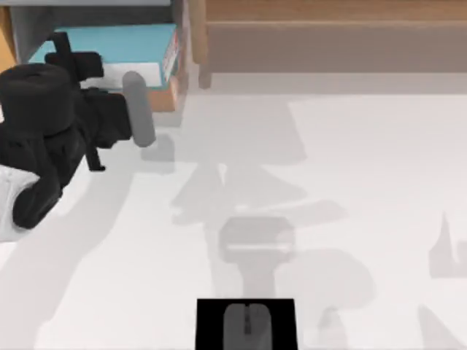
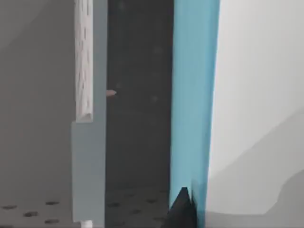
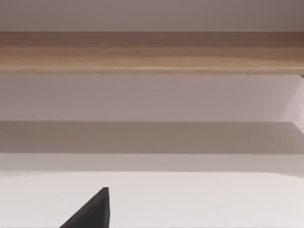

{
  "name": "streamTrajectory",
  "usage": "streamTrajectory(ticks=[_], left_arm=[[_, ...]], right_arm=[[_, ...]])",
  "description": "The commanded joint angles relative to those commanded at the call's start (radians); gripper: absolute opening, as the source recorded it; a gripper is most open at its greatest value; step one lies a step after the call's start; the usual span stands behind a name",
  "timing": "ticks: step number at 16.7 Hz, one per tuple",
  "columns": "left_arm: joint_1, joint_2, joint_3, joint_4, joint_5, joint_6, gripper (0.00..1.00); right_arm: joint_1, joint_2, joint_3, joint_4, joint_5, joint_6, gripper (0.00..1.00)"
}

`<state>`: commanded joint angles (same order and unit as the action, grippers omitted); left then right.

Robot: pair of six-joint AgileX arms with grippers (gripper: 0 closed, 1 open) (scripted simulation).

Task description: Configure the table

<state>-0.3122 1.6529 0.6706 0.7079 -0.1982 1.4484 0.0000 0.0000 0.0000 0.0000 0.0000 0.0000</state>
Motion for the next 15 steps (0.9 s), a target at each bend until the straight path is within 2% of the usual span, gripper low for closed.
streamTrajectory(ticks=[4,10,15], left_arm=[[0.08,0.107,0.067,0.039,0.025,0.081,0.0],[0.079,0.111,0.071,0.04,0.027,0.085,0.0],[0.095,0.18,0.151,0.035,0.037,0.09,0.0]], right_arm=[[0.0,0.0,0.0,0.0,0.0,0.0,1.0],[0.0,0.0,0.0,0.0,0.0,0.0,1.0],[0.0,0.0,0.0,0.0,0.0,0.0,1.0]])
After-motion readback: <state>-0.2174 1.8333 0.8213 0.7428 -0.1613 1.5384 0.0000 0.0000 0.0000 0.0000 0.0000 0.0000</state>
